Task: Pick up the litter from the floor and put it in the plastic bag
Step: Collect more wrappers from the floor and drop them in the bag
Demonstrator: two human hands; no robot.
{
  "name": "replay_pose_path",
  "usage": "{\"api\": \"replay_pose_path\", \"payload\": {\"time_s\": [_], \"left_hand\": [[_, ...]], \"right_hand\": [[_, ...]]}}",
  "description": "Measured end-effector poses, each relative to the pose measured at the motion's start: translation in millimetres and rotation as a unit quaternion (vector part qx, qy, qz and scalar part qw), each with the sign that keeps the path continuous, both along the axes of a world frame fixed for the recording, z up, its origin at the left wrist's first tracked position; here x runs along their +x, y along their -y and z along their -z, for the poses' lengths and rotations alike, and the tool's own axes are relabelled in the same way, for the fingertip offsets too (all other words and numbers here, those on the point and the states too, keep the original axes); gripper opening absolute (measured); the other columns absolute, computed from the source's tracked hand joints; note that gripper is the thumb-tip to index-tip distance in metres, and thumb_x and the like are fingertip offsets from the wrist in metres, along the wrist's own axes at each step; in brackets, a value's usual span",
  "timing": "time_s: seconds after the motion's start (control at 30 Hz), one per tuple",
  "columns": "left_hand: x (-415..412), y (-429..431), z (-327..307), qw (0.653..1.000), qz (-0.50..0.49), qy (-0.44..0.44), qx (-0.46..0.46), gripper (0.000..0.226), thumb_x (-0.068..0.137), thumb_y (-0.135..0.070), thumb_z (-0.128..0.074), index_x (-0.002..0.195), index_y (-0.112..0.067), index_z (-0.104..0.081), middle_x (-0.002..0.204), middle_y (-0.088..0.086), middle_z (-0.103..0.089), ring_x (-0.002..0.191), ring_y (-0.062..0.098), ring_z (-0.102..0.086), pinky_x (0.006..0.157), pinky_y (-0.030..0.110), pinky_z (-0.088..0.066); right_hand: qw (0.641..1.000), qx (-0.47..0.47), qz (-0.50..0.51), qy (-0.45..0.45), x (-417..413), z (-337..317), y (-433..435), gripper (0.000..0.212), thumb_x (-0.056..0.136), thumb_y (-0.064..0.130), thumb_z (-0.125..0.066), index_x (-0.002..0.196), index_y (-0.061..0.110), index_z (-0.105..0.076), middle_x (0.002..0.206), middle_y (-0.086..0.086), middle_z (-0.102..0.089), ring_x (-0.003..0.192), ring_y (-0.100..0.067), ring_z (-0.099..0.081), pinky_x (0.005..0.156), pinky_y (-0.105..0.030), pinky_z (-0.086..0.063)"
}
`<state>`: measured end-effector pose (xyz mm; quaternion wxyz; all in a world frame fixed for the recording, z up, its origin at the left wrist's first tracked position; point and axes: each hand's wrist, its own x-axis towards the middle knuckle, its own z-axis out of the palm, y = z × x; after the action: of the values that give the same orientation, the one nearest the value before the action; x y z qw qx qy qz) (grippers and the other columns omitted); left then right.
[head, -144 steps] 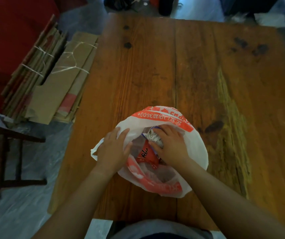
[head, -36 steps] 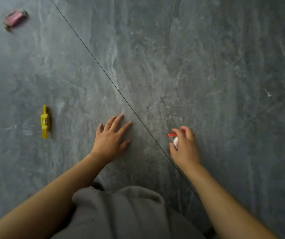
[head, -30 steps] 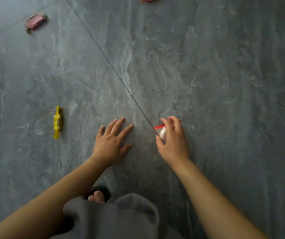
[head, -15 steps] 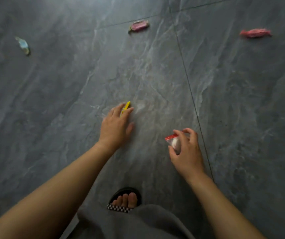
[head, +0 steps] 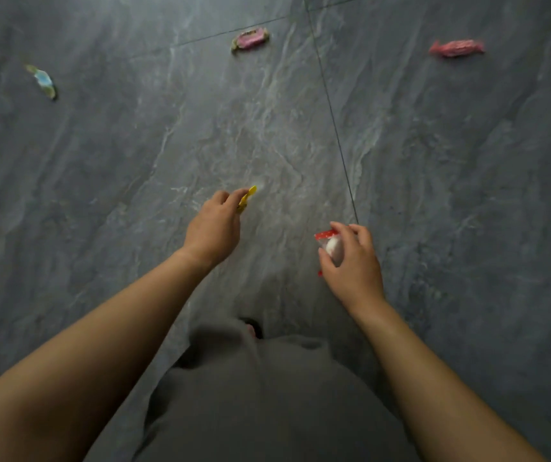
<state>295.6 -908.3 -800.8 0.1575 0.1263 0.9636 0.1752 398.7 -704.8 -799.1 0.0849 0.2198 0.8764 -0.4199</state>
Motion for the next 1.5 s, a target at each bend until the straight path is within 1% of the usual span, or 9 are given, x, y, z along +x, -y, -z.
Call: {"api": "replay_pose_path", "payload": {"time_s": [0.13, 0.27, 0.4, 0.5, 0.63, 0.83, 1.0, 1.33, 1.5], "left_hand": [[19.1, -7.8, -126.3, 0.999, 0.004, -0.024, 0.022, 0.037, 0.092, -0.012, -0.048, 0.128, -0.013, -0.049, 0.106, 0.019, -0.054, 0.087, 0.039, -0.055, 0.068, 0.043, -0.048], [27.1, -26.4, -285.4, 0.997, 0.038, -0.035, 0.050, 0.031, 0.093, -0.017, -0.050, 0.123, -0.012, -0.054, 0.102, 0.016, -0.057, 0.078, 0.035, -0.057, 0.060, 0.034, -0.040], [29.9, -51.3, -459.7, 0.993, 0.062, -0.033, 0.091, 0.030, 0.092, -0.015, -0.051, 0.122, -0.012, -0.054, 0.108, 0.016, -0.058, 0.085, 0.036, -0.058, 0.065, 0.031, -0.037], [37.3, -60.4, -576.0, 0.993, 0.068, -0.027, 0.097, 0.028, 0.092, -0.015, -0.050, 0.121, -0.012, -0.052, 0.108, 0.016, -0.060, 0.090, 0.038, -0.058, 0.065, 0.035, -0.040], [50.4, -59.0, -683.8, 0.990, 0.090, -0.031, 0.101, 0.029, 0.093, -0.014, -0.047, 0.121, -0.012, -0.050, 0.111, 0.015, -0.061, 0.091, 0.038, -0.059, 0.064, 0.037, -0.041], [47.9, -46.9, -727.4, 0.978, 0.166, -0.056, 0.111, 0.028, 0.093, -0.011, -0.046, 0.120, -0.011, -0.051, 0.109, 0.017, -0.057, 0.087, 0.042, -0.057, 0.062, 0.045, -0.046], [38.2, -63.4, -730.1, 0.961, 0.251, -0.036, 0.108, 0.028, 0.097, -0.020, -0.040, 0.122, -0.014, -0.050, 0.120, 0.015, -0.055, 0.101, 0.038, -0.055, 0.067, 0.038, -0.040], [95.3, -135.0, -748.3, 0.877, 0.463, -0.038, 0.120, 0.027, 0.097, -0.029, -0.038, 0.118, -0.020, -0.052, 0.106, 0.008, -0.058, 0.088, 0.033, -0.058, 0.059, 0.033, -0.034], [165.8, -160.0, -747.9, 0.825, 0.552, -0.015, 0.123, 0.024, 0.095, -0.027, -0.044, 0.116, -0.020, -0.053, 0.105, 0.008, -0.058, 0.084, 0.032, -0.059, 0.059, 0.033, -0.041]], "right_hand": [[0.999, 0.011, 0.034, -0.007, 5.1, -117.5, -11.0, 0.040, 0.080, 0.024, -0.063, 0.119, 0.025, -0.057, 0.124, -0.005, -0.046, 0.103, -0.026, -0.057, 0.081, -0.036, -0.050], [0.998, -0.007, 0.062, -0.024, 19.7, -269.9, -26.1, 0.036, 0.081, 0.038, -0.062, 0.116, 0.032, -0.056, 0.118, 0.002, -0.042, 0.095, -0.022, -0.060, 0.067, -0.046, -0.057], [0.998, 0.012, 0.066, -0.017, 38.7, -450.0, -31.5, 0.035, 0.083, 0.042, -0.060, 0.117, 0.034, -0.054, 0.119, 0.008, -0.040, 0.093, -0.014, -0.059, 0.065, -0.041, -0.058], [0.996, 0.046, 0.069, -0.017, 56.1, -574.4, -28.4, 0.035, 0.083, 0.039, -0.060, 0.117, 0.033, -0.055, 0.121, 0.005, -0.043, 0.098, -0.018, -0.057, 0.073, -0.036, -0.056], [0.994, 0.065, 0.087, -0.004, 74.9, -684.6, -16.6, 0.034, 0.084, 0.039, -0.060, 0.117, 0.030, -0.057, 0.122, 0.003, -0.044, 0.100, -0.018, -0.056, 0.075, -0.026, -0.044], [0.983, 0.103, 0.154, -0.005, 77.0, -732.9, -0.4, 0.037, 0.085, 0.041, -0.056, 0.119, 0.027, -0.055, 0.126, 0.000, -0.042, 0.101, -0.025, -0.058, 0.078, -0.035, -0.049], [0.959, 0.110, 0.260, -0.006, 101.6, -737.7, 14.0, 0.038, 0.087, 0.040, -0.055, 0.122, 0.025, -0.053, 0.127, -0.001, -0.041, 0.101, -0.023, -0.056, 0.075, -0.033, -0.048], [0.885, 0.125, 0.448, 0.020, 207.8, -754.4, 33.3, 0.037, 0.087, 0.039, -0.055, 0.121, 0.024, -0.054, 0.128, 0.000, -0.040, 0.095, -0.021, -0.058, 0.067, -0.025, -0.043], [0.842, 0.137, 0.522, 0.011, 278.3, -759.3, 46.0, 0.038, 0.088, 0.041, -0.053, 0.121, 0.025, -0.053, 0.126, 0.000, -0.040, 0.092, -0.019, -0.057, 0.066, -0.026, -0.046]]}}
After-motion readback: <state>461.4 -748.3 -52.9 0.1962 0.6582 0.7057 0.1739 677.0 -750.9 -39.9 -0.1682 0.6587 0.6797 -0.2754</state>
